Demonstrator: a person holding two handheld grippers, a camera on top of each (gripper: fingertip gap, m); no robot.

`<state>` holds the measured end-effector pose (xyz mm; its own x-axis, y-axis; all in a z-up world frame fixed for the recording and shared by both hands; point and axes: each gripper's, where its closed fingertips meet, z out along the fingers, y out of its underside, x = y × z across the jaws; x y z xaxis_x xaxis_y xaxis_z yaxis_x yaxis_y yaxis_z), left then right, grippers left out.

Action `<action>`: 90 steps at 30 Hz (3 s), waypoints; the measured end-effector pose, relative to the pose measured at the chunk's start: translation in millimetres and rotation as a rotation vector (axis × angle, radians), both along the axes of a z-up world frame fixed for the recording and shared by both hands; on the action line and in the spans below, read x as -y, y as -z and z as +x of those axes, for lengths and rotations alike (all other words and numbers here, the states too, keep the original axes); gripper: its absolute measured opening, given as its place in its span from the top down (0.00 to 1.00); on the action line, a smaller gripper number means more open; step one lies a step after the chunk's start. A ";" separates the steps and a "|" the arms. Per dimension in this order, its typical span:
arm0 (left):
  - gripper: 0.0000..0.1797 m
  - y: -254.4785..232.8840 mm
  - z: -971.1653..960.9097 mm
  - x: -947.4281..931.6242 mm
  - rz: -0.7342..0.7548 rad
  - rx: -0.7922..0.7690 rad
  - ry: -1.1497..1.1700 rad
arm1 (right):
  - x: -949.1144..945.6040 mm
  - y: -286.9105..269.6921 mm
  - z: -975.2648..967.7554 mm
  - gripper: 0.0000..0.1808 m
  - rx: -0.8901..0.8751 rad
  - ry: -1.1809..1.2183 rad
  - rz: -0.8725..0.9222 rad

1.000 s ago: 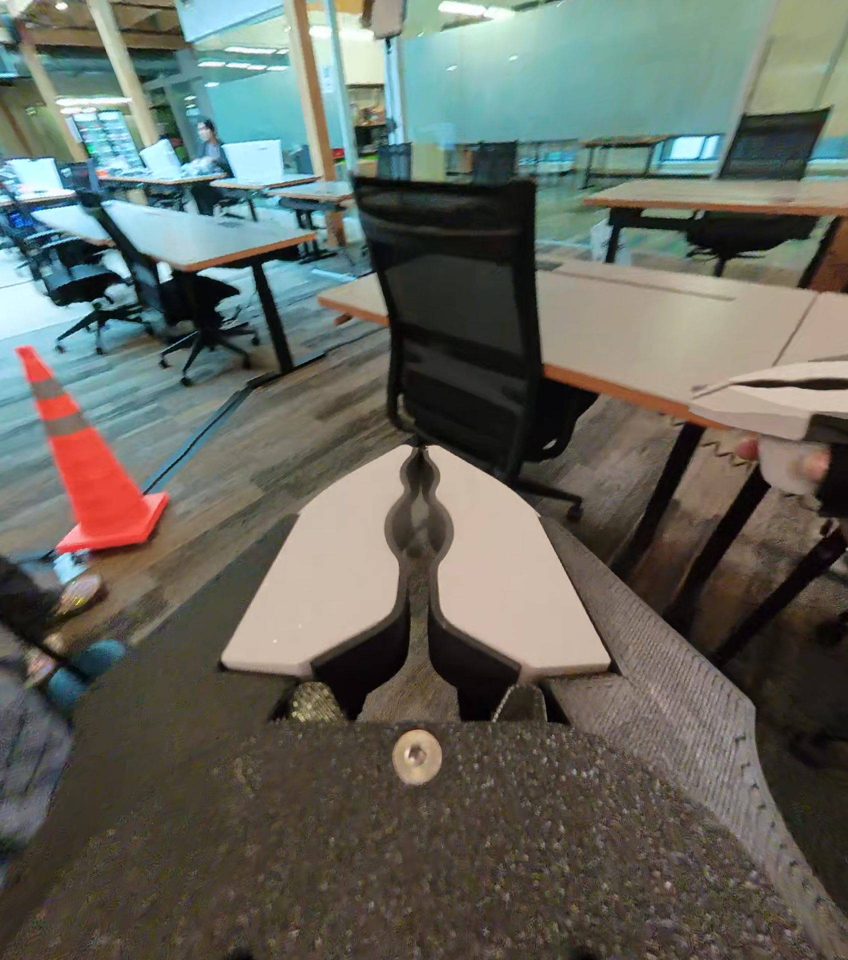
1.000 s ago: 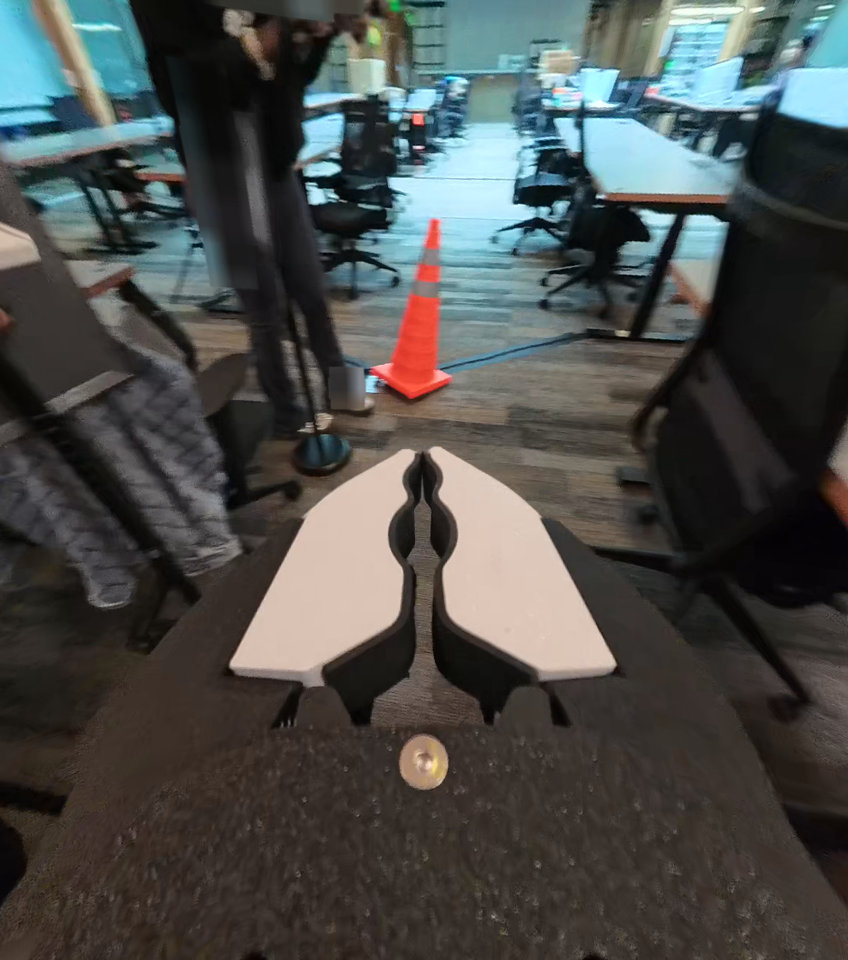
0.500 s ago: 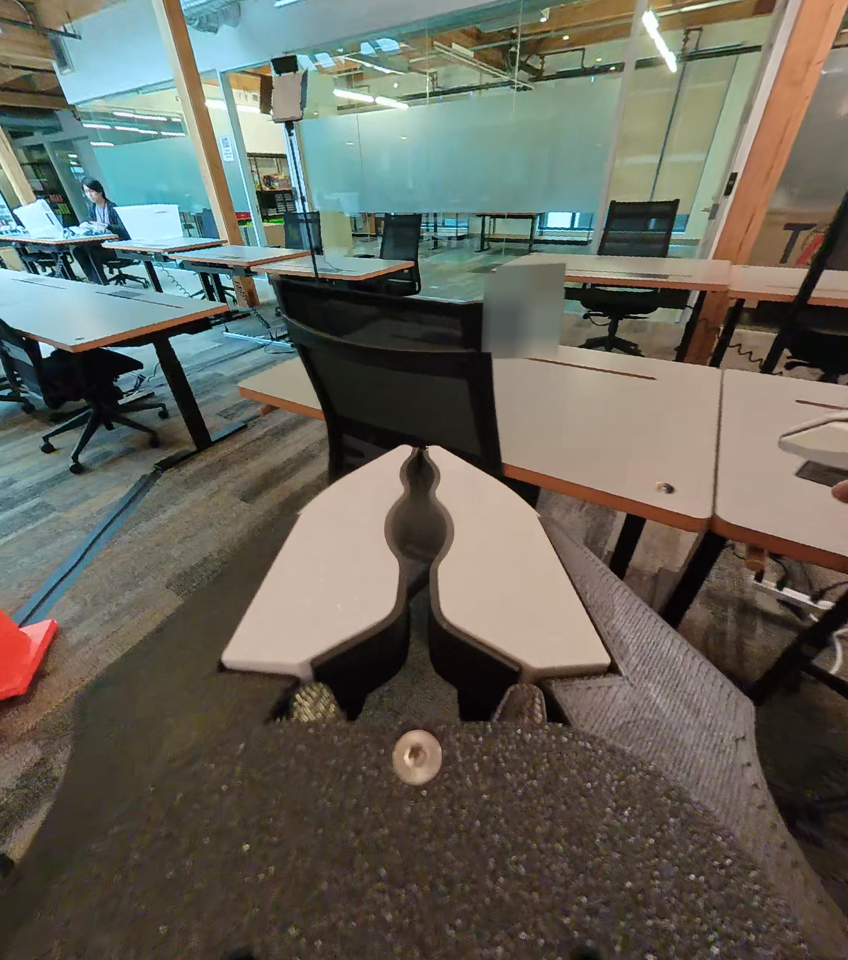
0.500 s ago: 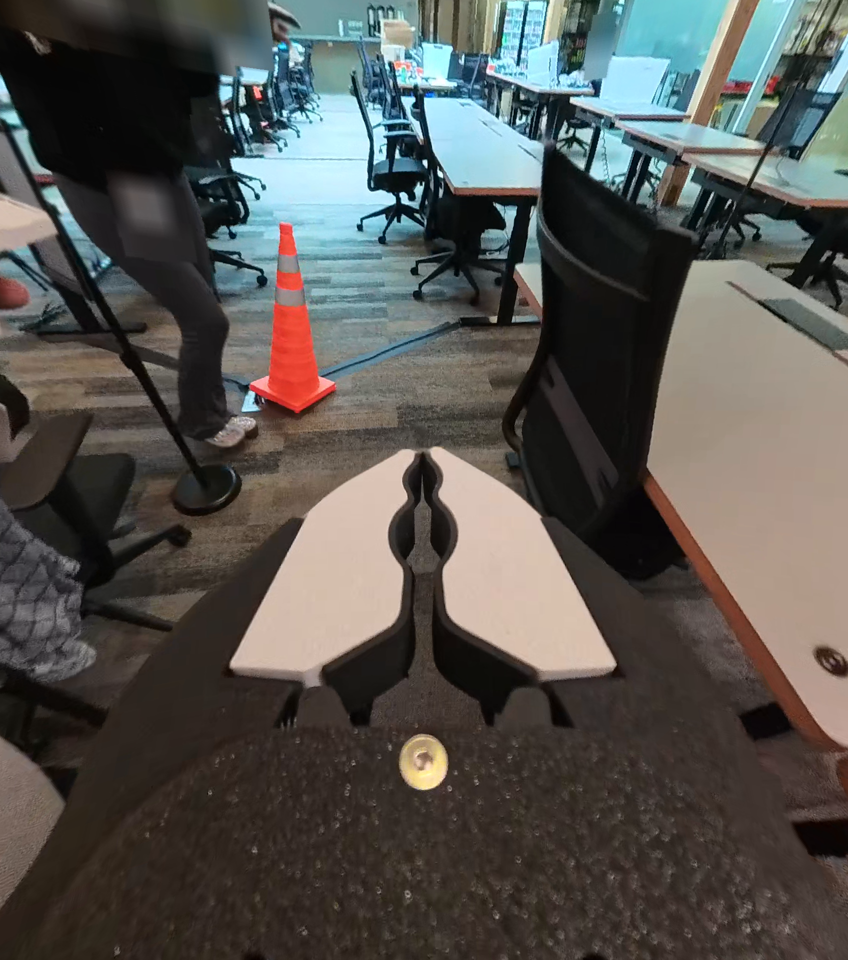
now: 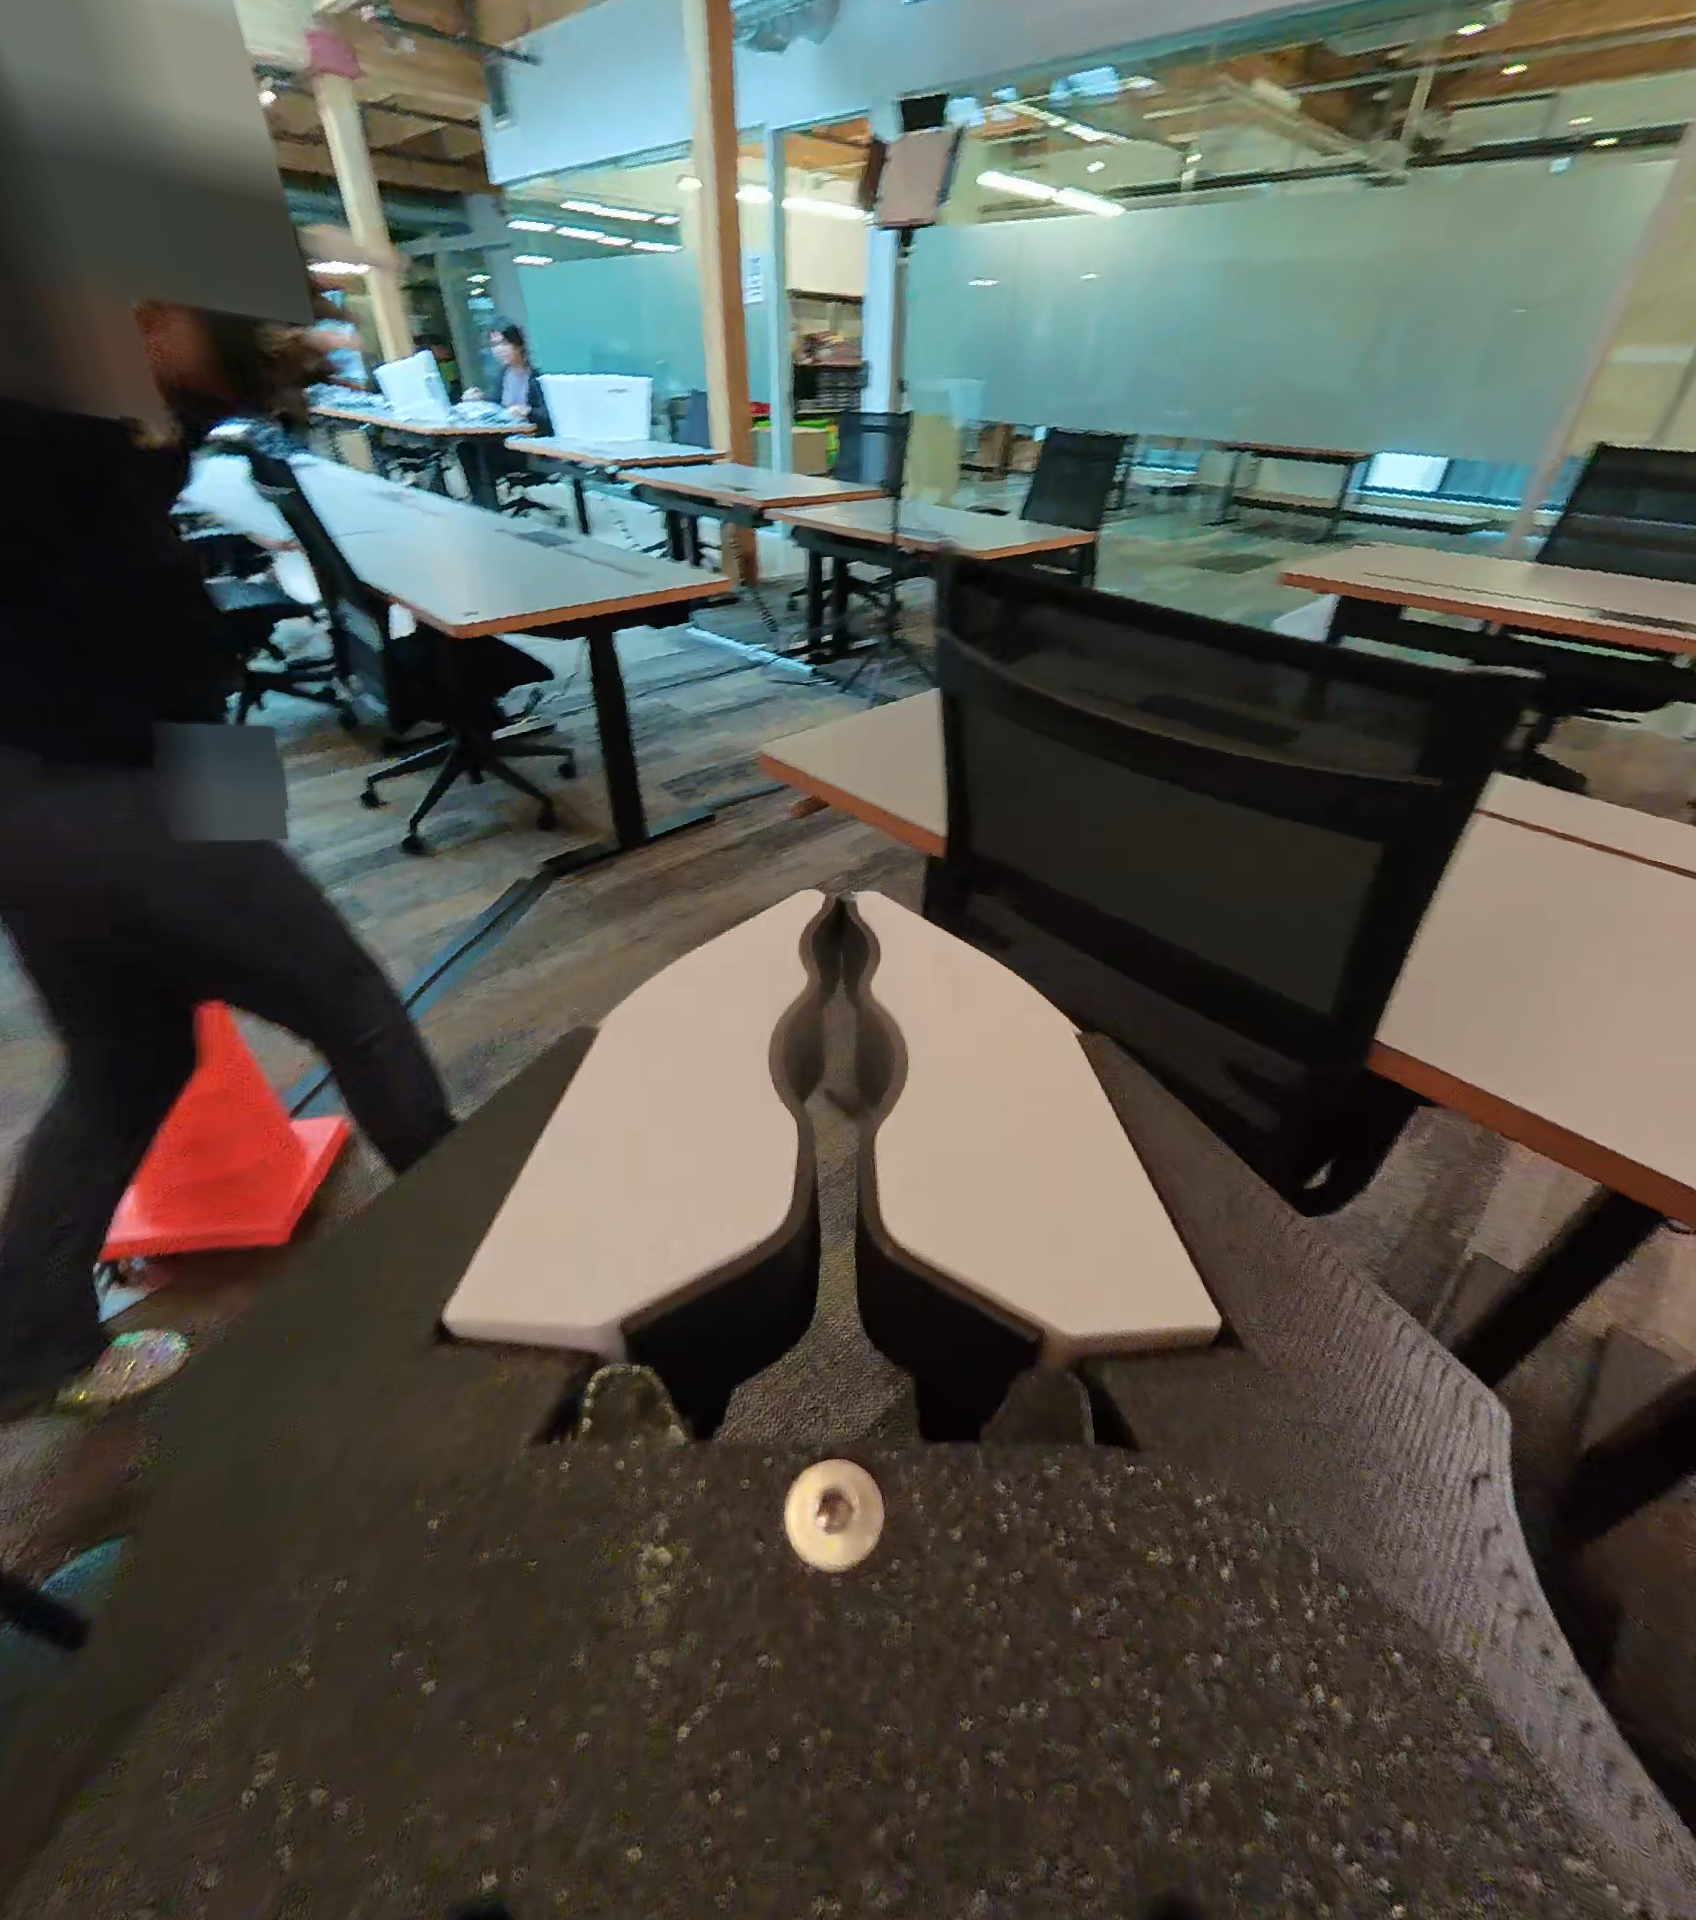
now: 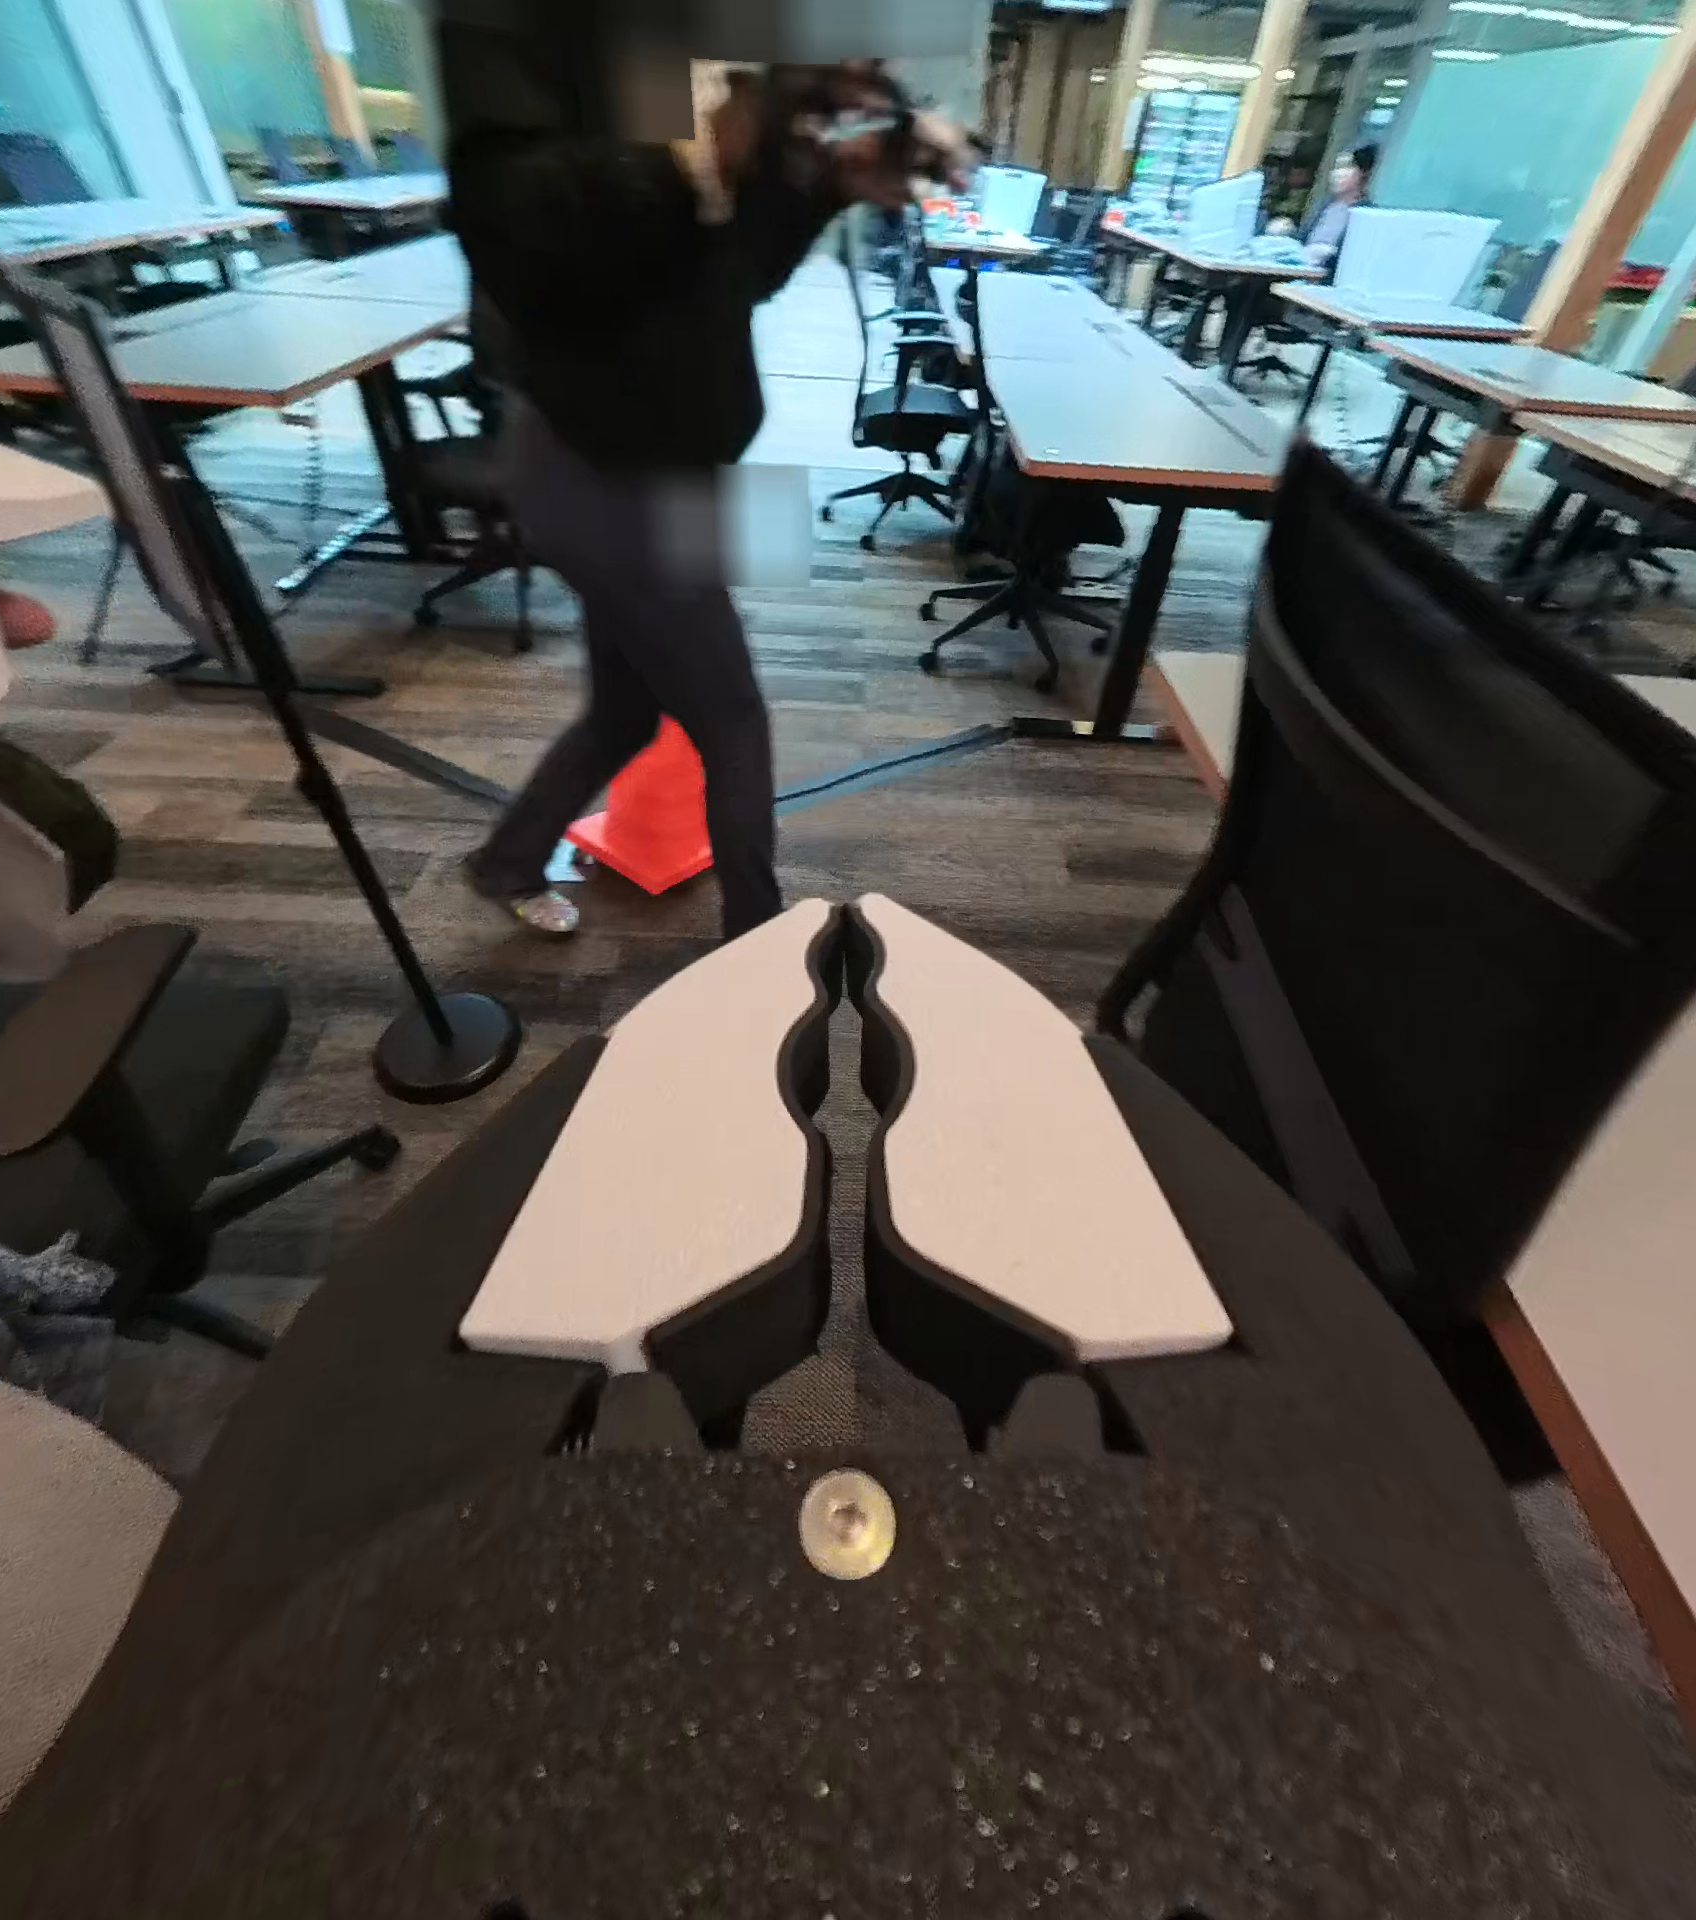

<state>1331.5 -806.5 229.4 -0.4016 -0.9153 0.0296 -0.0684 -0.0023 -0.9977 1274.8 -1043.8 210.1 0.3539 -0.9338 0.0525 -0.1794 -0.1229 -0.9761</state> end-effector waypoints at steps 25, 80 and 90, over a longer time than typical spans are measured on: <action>0.95 -8.8 410.6 -131.3 0.071 -0.002 -0.382 | -88.8 14.3 505.1 0.96 -0.012 -0.240 0.083; 1.00 11.5 1731.7 840.0 0.060 0.125 0.953 | 712.3 -7.9 1547.0 1.00 0.137 1.009 0.009; 1.00 -61.3 1880.3 1213.6 -0.040 0.098 1.110 | 1019.8 -64.2 1673.5 1.00 0.198 1.183 -0.013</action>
<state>3211.8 -2020.0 290.8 -0.9986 -0.0461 -0.0254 0.0264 -0.0207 -0.9994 2948.3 -2063.6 274.2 -0.7387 -0.6737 0.0209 -0.0346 0.0069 -0.9994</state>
